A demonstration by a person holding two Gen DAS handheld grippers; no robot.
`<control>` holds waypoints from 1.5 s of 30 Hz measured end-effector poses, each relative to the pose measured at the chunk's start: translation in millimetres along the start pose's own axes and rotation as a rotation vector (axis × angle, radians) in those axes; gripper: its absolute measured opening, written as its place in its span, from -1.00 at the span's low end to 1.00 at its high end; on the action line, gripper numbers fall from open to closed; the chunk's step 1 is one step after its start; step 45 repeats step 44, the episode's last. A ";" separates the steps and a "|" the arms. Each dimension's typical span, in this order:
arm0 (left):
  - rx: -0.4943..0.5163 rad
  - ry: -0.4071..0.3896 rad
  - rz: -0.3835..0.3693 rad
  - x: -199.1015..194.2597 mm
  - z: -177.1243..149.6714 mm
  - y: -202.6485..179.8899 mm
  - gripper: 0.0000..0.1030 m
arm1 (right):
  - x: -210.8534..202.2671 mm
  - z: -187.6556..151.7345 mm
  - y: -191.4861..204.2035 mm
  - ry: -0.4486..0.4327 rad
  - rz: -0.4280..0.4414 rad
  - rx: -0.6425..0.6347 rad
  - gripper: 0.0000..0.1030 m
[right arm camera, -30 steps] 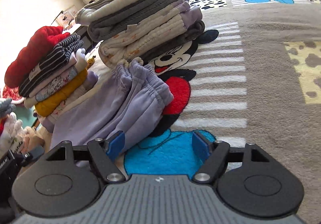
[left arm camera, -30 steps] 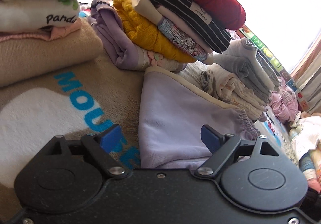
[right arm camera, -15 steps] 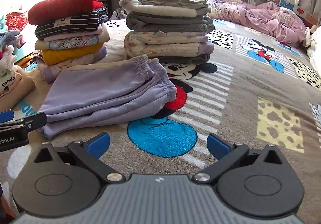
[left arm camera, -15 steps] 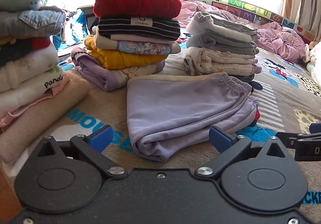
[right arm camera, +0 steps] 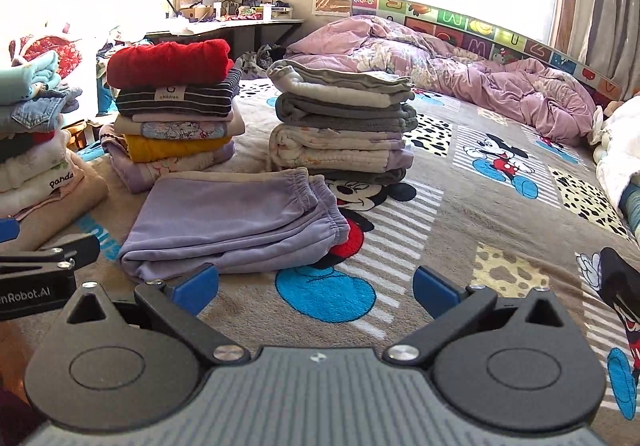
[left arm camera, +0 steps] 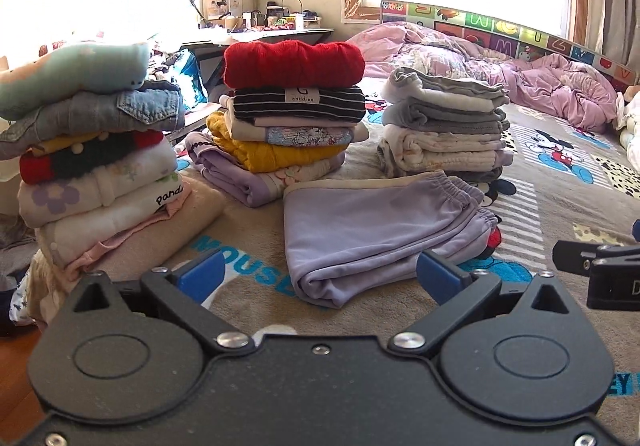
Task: Fold clothes
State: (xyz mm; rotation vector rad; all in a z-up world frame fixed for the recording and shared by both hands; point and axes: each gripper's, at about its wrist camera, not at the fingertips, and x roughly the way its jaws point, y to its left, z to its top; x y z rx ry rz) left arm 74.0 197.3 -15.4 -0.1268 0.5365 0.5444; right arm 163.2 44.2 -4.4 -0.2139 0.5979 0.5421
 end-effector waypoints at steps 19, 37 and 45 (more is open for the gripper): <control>-0.006 -0.010 0.012 -58.6 -1.2 -4.8 1.00 | -59.6 -11.4 -6.0 -0.056 0.039 0.051 1.00; 0.050 -0.029 0.011 -88.4 -6.9 -7.8 1.00 | -84.9 -30.5 -1.6 -0.065 0.075 0.080 1.00; 0.071 -0.041 0.007 -96.5 -9.1 -11.6 1.00 | -91.1 -35.6 -2.3 -0.065 0.086 0.098 1.00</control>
